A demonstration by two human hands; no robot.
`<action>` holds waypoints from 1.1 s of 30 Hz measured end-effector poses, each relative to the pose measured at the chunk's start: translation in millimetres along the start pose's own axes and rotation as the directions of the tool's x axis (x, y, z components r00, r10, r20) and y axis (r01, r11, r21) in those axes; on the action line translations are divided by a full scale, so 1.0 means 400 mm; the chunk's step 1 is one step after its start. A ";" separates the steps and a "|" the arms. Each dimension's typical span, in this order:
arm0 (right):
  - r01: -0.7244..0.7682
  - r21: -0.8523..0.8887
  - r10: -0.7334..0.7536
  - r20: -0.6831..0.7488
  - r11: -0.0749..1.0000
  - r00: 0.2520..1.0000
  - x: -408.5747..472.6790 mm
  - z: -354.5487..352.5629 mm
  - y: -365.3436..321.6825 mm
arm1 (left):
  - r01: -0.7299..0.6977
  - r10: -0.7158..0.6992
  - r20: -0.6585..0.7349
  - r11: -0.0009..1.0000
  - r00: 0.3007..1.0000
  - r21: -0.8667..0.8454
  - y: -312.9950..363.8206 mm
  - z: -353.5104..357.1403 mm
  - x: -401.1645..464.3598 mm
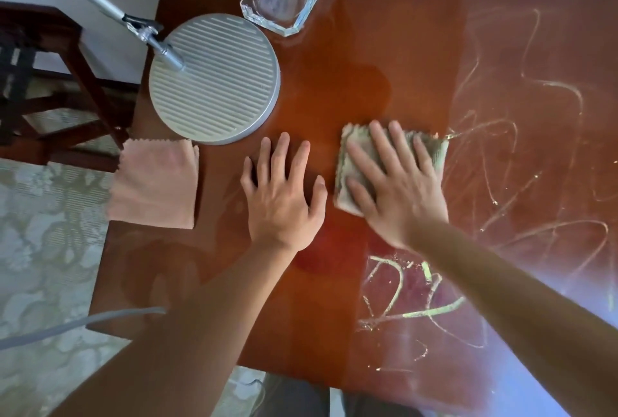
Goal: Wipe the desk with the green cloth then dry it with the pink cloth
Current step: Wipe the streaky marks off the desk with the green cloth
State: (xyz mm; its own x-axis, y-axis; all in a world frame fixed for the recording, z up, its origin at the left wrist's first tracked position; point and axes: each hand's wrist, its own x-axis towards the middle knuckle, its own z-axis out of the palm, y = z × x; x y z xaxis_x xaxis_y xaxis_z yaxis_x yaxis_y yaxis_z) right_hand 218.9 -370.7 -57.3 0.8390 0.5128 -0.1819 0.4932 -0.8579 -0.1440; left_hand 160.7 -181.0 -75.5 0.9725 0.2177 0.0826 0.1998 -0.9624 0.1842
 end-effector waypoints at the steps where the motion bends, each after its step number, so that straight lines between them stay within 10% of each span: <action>1: -0.048 0.008 0.048 -0.017 0.999 0.999 0.052 -0.012 0.018 | 0.002 -0.002 -0.002 1.000 1.000 -0.003 -0.001 0.001 0.000; 19: 0.017 -0.007 -0.016 0.064 1.000 0.998 -0.146 0.034 -0.069 | -0.017 0.017 0.077 1.000 0.997 0.001 -0.002 -0.016 0.000; 26: -0.187 -0.024 0.187 0.021 0.982 0.982 0.104 -0.036 0.018 | -0.013 0.013 0.070 1.000 0.997 0.001 0.002 -0.021 0.002; 33: -0.231 0.047 0.231 0.011 0.972 0.973 -0.186 0.052 -0.156 | -0.035 0.038 0.146 0.999 0.989 -0.024 0.003 -0.040 -0.001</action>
State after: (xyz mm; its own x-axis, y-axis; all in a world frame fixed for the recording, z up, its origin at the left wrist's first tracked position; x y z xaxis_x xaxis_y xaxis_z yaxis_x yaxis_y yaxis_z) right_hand 120.8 -354.6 -54.9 0.9277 0.3011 -0.2208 0.2743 -0.9508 -0.1439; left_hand 158.8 -179.6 -59.9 0.9865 0.1546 -0.0543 0.1625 -0.9652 0.2051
